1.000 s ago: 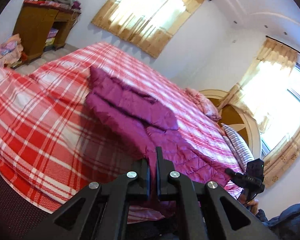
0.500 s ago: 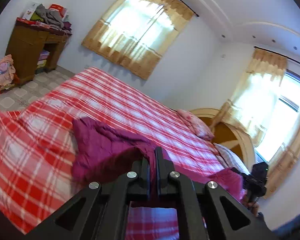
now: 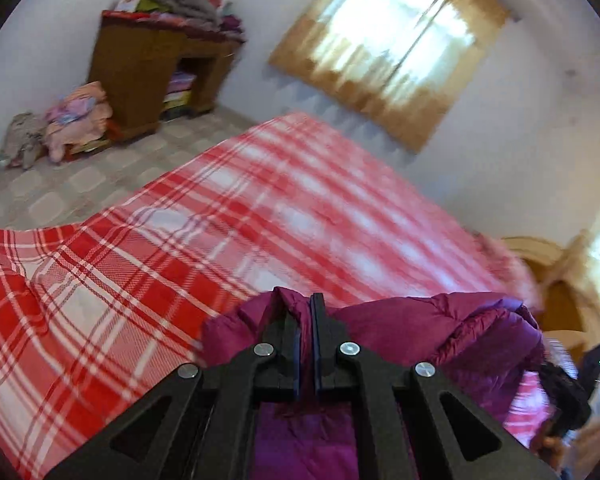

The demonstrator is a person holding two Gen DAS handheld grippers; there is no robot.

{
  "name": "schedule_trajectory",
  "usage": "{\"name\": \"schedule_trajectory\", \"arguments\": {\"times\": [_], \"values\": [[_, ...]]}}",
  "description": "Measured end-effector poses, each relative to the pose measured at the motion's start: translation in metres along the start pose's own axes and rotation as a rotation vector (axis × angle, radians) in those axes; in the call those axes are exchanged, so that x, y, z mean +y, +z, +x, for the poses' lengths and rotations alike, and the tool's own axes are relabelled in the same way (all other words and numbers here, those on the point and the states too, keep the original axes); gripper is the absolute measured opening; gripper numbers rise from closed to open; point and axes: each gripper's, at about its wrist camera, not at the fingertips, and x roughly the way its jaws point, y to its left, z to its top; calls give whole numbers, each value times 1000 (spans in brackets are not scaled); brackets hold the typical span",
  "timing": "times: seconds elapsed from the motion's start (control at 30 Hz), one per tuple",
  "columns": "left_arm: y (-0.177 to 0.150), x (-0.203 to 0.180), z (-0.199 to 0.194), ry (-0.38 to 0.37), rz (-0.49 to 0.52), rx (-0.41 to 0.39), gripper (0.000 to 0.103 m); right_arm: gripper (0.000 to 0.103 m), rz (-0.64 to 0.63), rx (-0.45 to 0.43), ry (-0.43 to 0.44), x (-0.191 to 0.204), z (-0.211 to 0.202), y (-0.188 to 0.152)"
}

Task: Fold large clothes
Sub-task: 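Lift the hem with both grippers and fold it toward the collar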

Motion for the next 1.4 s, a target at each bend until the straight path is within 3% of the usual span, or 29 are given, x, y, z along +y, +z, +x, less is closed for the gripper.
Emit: {"name": "schedule_trajectory", "arguments": {"times": [0.13, 0.2, 0.27, 0.3, 0.33, 0.37, 0.43, 0.5, 0.57, 0.6, 0.63, 0.7, 0.77, 0.83, 0.97, 1.07, 1.17, 1.23, 1.3, 1.4], "values": [[-8, 16, 64, 117, -29, 79, 4, 16, 18, 66, -123, -19, 68, -16], [-16, 30, 87, 123, -78, 117, 4, 29, 45, 96, -160, -30, 91, -25], [-21, 41, 100, 94, -129, 154, 4, 56, 85, 125, -193, -44, 108, -38], [-23, 48, 104, 62, -165, 167, 4, 62, 109, 129, -199, -52, 113, -45], [-23, 53, 105, 33, -197, 175, 5, 80, 132, 128, -209, -59, 115, -50], [-23, 63, 106, -6, -245, 186, 5, 85, 152, 131, -217, -62, 116, -52], [-19, 74, 102, -65, -318, 202, 5, 86, 203, 130, -197, -72, 114, -52], [-11, 80, 91, -76, -351, 197, 6, 86, 200, 136, -196, -70, 112, -51], [2, 78, 71, -72, -324, 148, 13, 86, 187, 146, -197, -67, 108, -48], [8, 74, 60, -59, -301, 119, 26, 86, 174, 137, -192, -64, 101, -45], [15, 71, 48, -42, -279, 83, 46, 86, 158, 110, -187, -60, 90, -41], [26, 63, 22, -13, -238, 4, 69, 82, 114, 37, -180, -50, 66, -31], [30, 49, 4, 17, -174, -58, 70, 69, 49, -16, -191, -36, 40, -22], [26, 12, -6, 58, -10, -74, 70, 57, -34, -39, -198, -14, 21, -14], [-5, -69, 11, 93, 259, -38, 70, 54, -167, -14, -142, 48, 17, -7], [-29, -103, 43, 77, 279, 38, 70, 50, -236, 40, -106, 94, 46, -17], [-55, -126, 87, 128, 319, 103, 70, 41, -291, 101, -152, 114, 93, -36], [-66, -133, 105, 177, 376, 111, 70, 33, -323, 143, -225, 114, 125, -50], [-79, -132, 116, 222, 430, 109, 70, 33, -339, 177, -267, 105, 152, -63], [-83, -113, 125, 201, 368, 116, 71, 33, -311, 197, -246, 83, 166, -76]]}}
